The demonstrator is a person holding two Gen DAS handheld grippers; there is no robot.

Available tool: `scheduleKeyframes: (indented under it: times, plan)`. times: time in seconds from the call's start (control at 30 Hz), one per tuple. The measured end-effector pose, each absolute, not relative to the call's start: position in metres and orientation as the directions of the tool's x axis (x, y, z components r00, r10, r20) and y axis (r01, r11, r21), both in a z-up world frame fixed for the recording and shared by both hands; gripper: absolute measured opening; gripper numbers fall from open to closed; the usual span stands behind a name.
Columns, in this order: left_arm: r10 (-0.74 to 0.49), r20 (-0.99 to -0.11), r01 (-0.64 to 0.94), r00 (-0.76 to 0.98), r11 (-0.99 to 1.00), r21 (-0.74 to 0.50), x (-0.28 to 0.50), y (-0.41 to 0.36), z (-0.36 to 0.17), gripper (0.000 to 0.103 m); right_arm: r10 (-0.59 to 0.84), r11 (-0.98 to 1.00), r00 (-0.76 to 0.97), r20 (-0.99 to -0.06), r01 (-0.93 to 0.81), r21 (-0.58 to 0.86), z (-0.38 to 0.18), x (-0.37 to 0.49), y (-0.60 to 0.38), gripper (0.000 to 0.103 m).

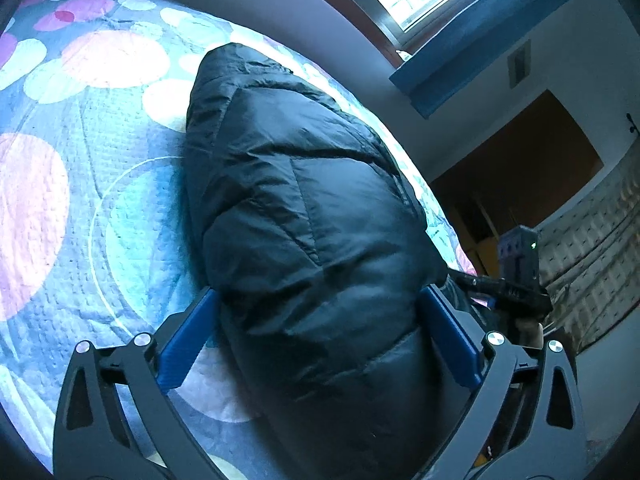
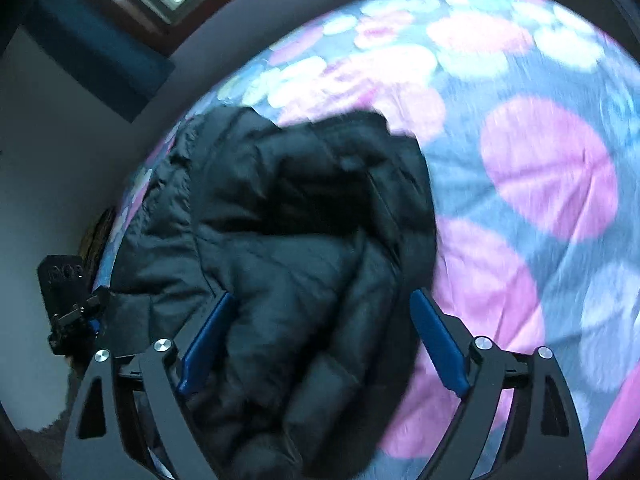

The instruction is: Fold large clothes

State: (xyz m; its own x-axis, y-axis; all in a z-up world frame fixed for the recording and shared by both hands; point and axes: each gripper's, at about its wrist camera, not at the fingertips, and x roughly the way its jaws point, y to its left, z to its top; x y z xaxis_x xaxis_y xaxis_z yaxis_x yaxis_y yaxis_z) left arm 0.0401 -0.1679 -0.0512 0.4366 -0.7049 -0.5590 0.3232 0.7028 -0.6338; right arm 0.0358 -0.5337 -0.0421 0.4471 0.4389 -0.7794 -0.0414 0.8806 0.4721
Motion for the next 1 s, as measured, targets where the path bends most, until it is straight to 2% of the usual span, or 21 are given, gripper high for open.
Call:
scheduleKeyframes:
  times: [0.2, 0.37, 0.57, 1.0]
  plan:
    - [-0.704, -0.568, 0.318, 0.425, 0.704, -0.635, 0.043, -0.177, -0.056, 0.1, 0.555, 0.79, 0.384, -0.738, 0.033, 0.612, -0.081, 0.041, -0.54, 0.099]
    - [-0.713, -0.564, 0.314, 0.416, 0.695, -0.647, 0.046, -0.176, -0.055, 0.1, 0.608, 0.765, 0.382, -0.697, -0.047, 0.642, -0.08, 0.044, -0.516, 0.098]
    - [-0.703, -0.567, 0.292, 0.43, 0.702, -0.649, 0.051, -0.163, -0.057, 0.1, 0.598, 0.78, 0.378, -0.707, -0.072, 0.622, -0.077, 0.06, -0.488, 0.098]
    - [-0.62, -0.606, 0.187, 0.498, 0.759, -0.623, 0.081, -0.087, -0.052, 0.1, 0.649, 0.749, 0.328, -0.687, -0.116, 0.652, -0.087, 0.097, -0.422, 0.098]
